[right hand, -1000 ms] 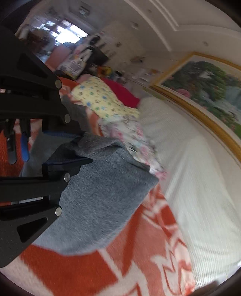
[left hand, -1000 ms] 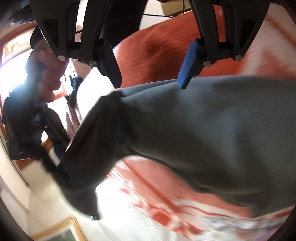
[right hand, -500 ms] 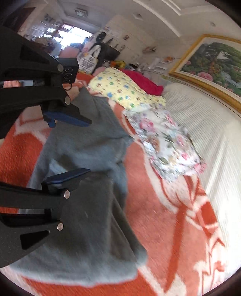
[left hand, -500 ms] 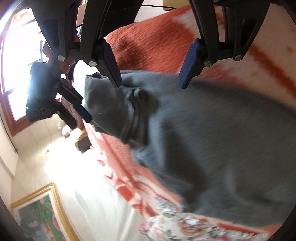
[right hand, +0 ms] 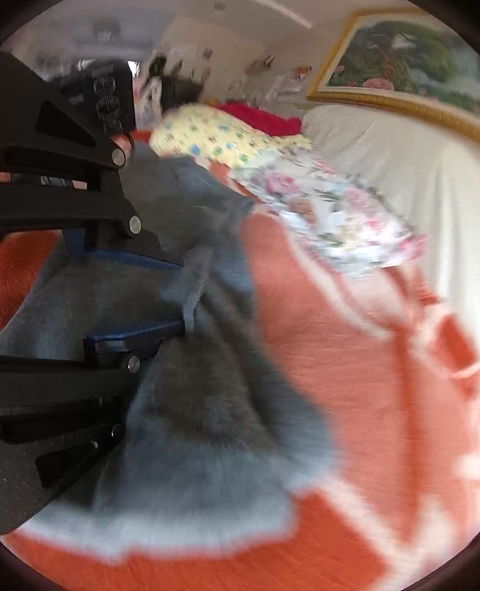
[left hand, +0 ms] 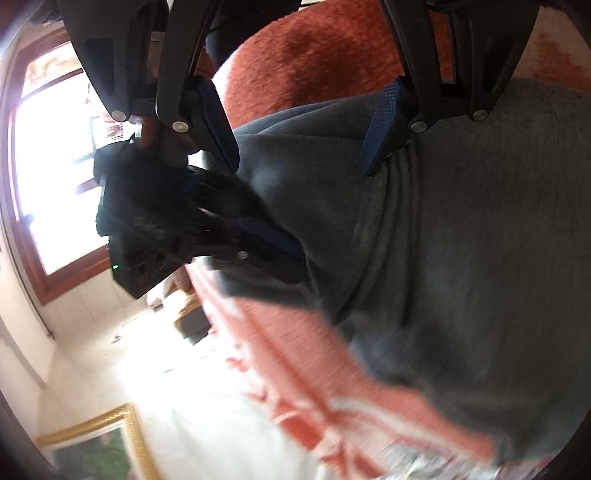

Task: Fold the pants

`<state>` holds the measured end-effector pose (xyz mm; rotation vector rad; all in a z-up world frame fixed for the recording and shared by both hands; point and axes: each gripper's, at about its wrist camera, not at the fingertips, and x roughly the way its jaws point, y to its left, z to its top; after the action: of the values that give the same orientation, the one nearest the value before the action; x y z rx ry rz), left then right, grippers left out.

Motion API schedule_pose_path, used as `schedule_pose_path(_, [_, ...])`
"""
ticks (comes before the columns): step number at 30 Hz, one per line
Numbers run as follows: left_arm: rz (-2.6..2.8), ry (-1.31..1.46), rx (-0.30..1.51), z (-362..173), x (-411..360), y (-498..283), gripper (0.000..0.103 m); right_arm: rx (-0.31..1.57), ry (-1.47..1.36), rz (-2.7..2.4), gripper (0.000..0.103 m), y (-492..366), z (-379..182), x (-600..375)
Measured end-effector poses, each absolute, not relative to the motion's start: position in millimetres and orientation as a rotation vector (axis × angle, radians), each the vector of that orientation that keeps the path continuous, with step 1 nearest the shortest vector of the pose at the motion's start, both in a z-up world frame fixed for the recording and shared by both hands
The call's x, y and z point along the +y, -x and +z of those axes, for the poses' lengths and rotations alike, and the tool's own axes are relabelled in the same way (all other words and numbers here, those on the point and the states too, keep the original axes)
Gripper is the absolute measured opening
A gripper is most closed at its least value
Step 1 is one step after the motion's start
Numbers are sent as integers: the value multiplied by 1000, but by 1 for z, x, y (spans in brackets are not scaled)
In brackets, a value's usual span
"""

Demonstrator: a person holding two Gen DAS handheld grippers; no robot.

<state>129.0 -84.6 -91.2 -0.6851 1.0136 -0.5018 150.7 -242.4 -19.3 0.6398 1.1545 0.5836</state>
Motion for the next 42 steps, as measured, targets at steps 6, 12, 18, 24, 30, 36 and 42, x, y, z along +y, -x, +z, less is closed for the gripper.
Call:
schedule_pose_path(6, [-482,715,981,-88,-63,-106,68,1142,-593,617,29,-146,-9,-229])
schedule_pose_path(12, [-364,802,885,-74,-4,-73,69,1104,-502,678,30,-150,20,-198])
schedule_pose_path(18, [-214,893,795,-69,60,-44,71,1118,-400,751,30,-154,31,-146])
schedule_pose_path(24, [-105,959,737,-67,103,-17,71,1145,-352,806,32,-152,32,-106])
schedule_pose_path(30, [-1,1023,675,-72,144,14,74,1161,-276,851,47,-144,33,-72])
schedule_pose_path(36, [102,1045,628,-77,172,29,74,1170,-235,874,48,-141,33,-54])
schedule_pose_path(42, [171,1080,586,-84,201,42,77,1185,-218,876,49,-141,28,-43])
